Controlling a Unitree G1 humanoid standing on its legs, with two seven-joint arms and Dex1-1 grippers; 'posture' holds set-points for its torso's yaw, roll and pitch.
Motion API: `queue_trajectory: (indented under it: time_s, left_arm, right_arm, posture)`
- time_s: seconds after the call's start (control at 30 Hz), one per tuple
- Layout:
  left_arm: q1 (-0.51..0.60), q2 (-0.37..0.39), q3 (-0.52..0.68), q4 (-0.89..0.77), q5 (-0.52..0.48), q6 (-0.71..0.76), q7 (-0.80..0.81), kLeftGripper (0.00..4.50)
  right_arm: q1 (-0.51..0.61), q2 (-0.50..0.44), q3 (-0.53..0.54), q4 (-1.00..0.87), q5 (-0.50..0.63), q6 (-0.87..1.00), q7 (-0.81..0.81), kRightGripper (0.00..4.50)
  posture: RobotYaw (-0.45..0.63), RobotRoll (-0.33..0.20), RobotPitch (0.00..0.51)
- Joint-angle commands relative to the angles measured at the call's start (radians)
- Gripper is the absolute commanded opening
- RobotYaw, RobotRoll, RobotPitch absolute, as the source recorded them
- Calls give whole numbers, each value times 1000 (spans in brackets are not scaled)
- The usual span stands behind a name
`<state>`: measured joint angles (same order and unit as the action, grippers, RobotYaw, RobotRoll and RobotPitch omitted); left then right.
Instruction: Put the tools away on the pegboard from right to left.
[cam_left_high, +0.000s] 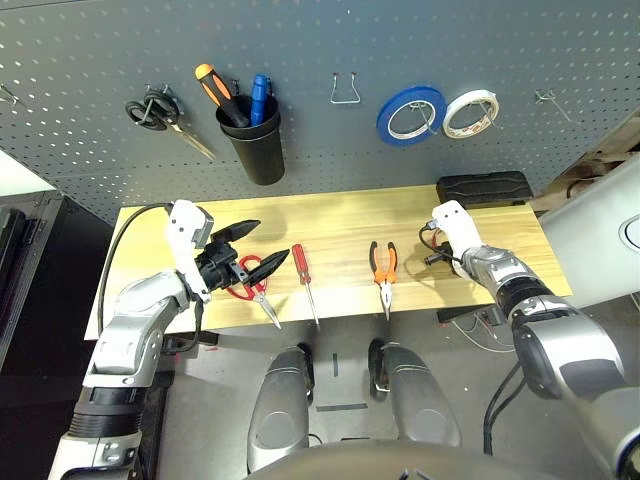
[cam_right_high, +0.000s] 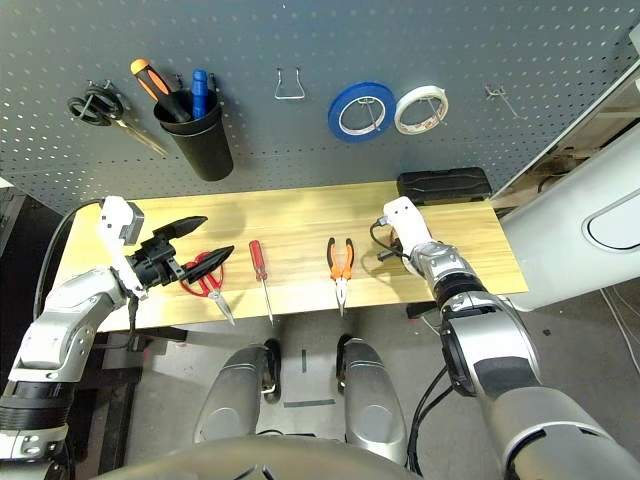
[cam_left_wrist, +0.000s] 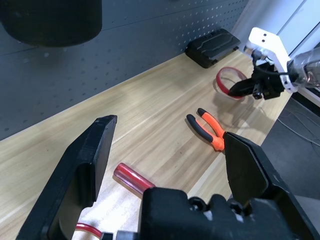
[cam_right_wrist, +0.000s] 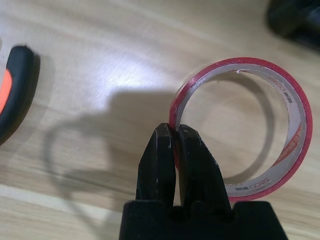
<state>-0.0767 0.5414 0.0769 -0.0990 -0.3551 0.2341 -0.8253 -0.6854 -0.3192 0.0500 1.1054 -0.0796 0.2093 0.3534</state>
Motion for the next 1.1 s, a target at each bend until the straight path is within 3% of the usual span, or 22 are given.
queue_trajectory:
  time_s: [0.03,0.3,0.47,0.73,1.1]
  left_arm:
    - [-1,-8,-17,28,12,-18,-5,4500]
    - [-25,-19,-28,75,17,-48,-10,4500]
    - [-39,-25,-35,94,17,-60,-13,4500]
    - [-55,-32,-46,107,18,-63,-18,4500]
    - [-69,-35,-52,115,19,-71,-13,4500]
  right_arm:
    - [70,-35,-16,-124,6,24,-6,17]
    - [352,-82,-64,-725,1,172,-77,17]
    - [437,-74,-117,-971,12,253,-126,17]
    - [424,-132,-144,-1036,-40,149,-201,17]
    - [320,-188,-196,-919,-31,-3,-238,17]
  posture:
    - [9,0,109]
    - [-24,0,112]
    - [-41,0,111]
    - [-53,0,99]
    - [-49,0,87]
